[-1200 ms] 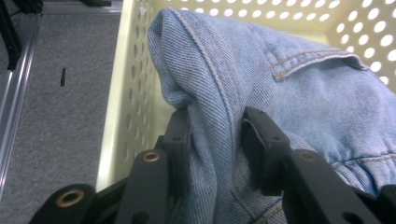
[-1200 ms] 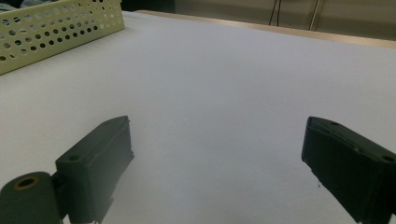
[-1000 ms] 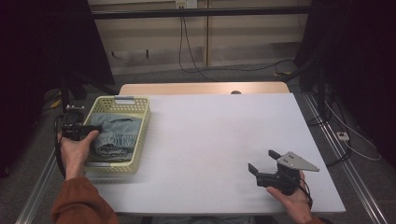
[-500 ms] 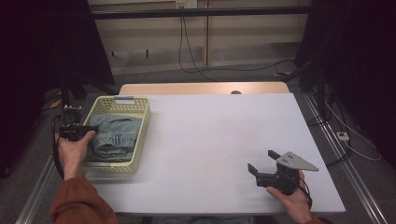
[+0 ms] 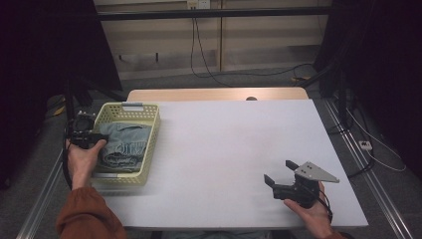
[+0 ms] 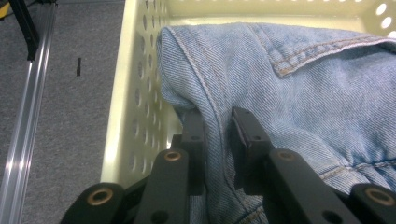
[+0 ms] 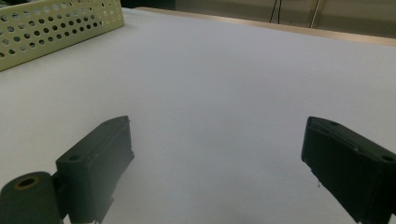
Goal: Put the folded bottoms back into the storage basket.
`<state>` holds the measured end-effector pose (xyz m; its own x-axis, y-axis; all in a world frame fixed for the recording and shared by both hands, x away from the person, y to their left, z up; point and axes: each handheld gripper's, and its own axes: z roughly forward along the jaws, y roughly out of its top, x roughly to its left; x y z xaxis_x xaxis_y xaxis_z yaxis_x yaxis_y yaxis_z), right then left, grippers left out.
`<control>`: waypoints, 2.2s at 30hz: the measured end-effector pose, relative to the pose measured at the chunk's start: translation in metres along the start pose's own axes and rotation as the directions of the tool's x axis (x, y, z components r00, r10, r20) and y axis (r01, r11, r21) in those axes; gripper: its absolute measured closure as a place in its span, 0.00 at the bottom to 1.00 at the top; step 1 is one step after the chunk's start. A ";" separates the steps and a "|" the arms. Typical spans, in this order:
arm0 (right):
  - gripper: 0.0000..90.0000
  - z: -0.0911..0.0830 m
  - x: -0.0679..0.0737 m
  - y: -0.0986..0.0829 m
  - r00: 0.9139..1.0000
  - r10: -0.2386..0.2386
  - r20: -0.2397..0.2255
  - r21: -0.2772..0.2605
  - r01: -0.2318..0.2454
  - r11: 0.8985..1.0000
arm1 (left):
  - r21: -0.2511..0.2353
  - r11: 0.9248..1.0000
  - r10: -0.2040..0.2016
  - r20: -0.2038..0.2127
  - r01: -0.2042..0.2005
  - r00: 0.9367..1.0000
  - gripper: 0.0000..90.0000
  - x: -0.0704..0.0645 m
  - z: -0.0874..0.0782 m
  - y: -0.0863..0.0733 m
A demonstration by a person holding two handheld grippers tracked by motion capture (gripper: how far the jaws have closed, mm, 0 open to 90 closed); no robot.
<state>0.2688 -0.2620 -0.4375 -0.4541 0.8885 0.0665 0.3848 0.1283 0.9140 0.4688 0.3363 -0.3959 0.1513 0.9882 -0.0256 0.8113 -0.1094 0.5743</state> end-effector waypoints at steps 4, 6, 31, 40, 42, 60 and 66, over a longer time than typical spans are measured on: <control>0.10 0.000 0.000 0.000 1.000 0.004 0.001 0.002 -0.004 1.000 | 0.013 1.000 0.015 -0.002 -0.015 1.000 0.83 0.000 0.004 0.001; 0.10 0.000 0.000 0.000 1.000 0.003 0.000 0.001 -0.003 1.000 | 0.026 0.999 0.034 -0.013 -0.034 0.999 0.83 0.000 0.006 0.002; 0.10 0.000 -0.003 -0.001 1.000 0.016 0.001 0.000 -0.016 1.000 | 0.065 0.993 0.099 -0.026 -0.097 0.995 0.74 -0.005 0.021 0.001; 0.10 0.002 -0.006 -0.001 1.000 0.029 -0.001 0.003 -0.029 1.000 | 0.025 0.994 0.111 -0.037 -0.110 0.993 0.70 -0.006 0.016 0.001; 0.10 0.003 -0.006 -0.001 1.000 0.028 -0.001 0.003 -0.028 1.000 | 0.007 0.994 0.105 -0.035 -0.105 0.994 0.68 -0.006 0.014 0.001; 0.10 0.002 -0.001 0.000 1.000 0.018 0.002 0.000 -0.018 1.000 | -0.254 0.966 0.053 0.011 -0.049 0.999 0.20 -0.002 -0.022 -0.004; 0.10 0.002 0.000 0.001 1.000 0.010 0.009 0.002 -0.010 1.000 | -0.362 0.931 0.077 0.080 -0.043 0.994 0.08 -0.006 -0.036 -0.003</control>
<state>0.2710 -0.2613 -0.4376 -0.4429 0.8937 0.0721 0.3911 0.1202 0.9125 0.4447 0.3348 -0.3682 0.2580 0.9650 -0.0469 0.5449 -0.1053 0.8319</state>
